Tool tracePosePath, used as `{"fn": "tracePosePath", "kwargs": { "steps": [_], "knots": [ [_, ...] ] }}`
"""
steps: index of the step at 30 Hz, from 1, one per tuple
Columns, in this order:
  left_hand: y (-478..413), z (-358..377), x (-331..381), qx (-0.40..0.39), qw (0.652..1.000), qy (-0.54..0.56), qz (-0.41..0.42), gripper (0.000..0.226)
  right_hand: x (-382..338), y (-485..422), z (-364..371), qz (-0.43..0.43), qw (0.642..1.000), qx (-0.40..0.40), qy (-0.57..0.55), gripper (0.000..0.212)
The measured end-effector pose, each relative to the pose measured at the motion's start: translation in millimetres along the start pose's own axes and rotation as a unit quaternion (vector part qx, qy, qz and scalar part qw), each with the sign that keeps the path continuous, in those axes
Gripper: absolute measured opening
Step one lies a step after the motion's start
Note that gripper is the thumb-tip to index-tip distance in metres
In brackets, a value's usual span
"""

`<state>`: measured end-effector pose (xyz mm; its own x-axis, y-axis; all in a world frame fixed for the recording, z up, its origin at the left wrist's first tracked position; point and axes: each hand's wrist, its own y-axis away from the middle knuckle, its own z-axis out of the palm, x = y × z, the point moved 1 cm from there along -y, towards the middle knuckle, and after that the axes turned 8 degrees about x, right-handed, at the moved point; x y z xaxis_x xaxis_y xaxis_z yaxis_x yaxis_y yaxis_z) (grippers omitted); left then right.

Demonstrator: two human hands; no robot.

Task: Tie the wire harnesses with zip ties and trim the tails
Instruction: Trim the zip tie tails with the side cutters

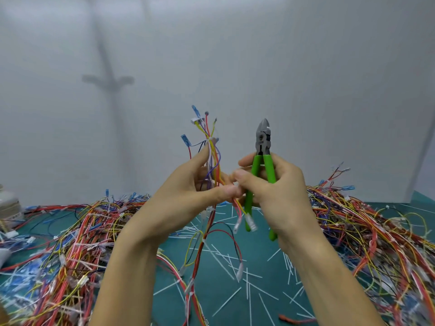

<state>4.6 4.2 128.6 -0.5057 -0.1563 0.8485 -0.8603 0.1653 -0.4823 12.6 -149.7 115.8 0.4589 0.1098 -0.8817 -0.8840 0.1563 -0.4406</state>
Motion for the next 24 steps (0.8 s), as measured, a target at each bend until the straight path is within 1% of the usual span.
{"fn": "tracePosePath", "kwargs": {
  "steps": [2,5,7,9,11,12,14,16,18,20,24],
  "knots": [
    [0.0,-3.9,-0.9,0.021,1.0,-0.001,-0.005,0.063,-0.4,-0.6,-1.8,-0.011,1.0,-0.001,0.007,0.01],
    [-0.5,-6.0,-3.3,0.05,0.998,0.0,-0.023,0.074,-1.7,-1.1,-3.6,-0.028,0.999,0.011,0.034,0.005],
    [-1.2,-5.8,-4.1,0.071,0.997,0.012,-0.017,0.077,-2.8,-1.9,-4.2,-0.039,0.997,0.03,0.053,0.006],
    [-2.5,-6.5,-4.6,0.108,0.994,0.024,-0.007,0.081,-4.3,-2.8,-4.4,-0.045,0.995,0.048,0.081,0.016],
    [-3.2,-7.5,-5.0,0.143,0.989,0.026,0.0,0.084,-6.7,-3.9,-6.5,-0.035,0.994,0.04,0.091,0.034],
    [-3.3,-8.0,-4.8,0.158,0.987,0.027,0.0,0.085,-8.0,-4.7,-8.9,-0.026,0.995,0.018,0.093,0.04],
    [-3.7,-9.3,-3.9,0.182,0.983,0.03,0.001,0.089,-9.3,-5.9,-15.3,-0.007,0.989,-0.063,0.132,0.045],
    [-3.8,-10.6,-2.5,0.192,0.981,0.032,0.006,0.092,-8.7,-6.1,-20.8,0.0,0.964,-0.153,0.218,0.045],
    [-3.5,-12.4,-1.7,0.199,0.98,0.031,0.004,0.099,-7.6,-5.1,-22.4,0.003,0.938,-0.212,0.273,0.045],
    [-2.8,-14.2,-1.9,0.197,0.98,0.029,0.0,0.105,-7.1,-3.7,-23.1,0.008,0.928,-0.24,0.285,0.045],
    [-1.0,-15.3,-0.3,0.173,0.984,0.038,-0.007,0.103,-9.2,-3.5,-26.1,0.007,0.929,-0.264,0.257,0.048]
  ]
}}
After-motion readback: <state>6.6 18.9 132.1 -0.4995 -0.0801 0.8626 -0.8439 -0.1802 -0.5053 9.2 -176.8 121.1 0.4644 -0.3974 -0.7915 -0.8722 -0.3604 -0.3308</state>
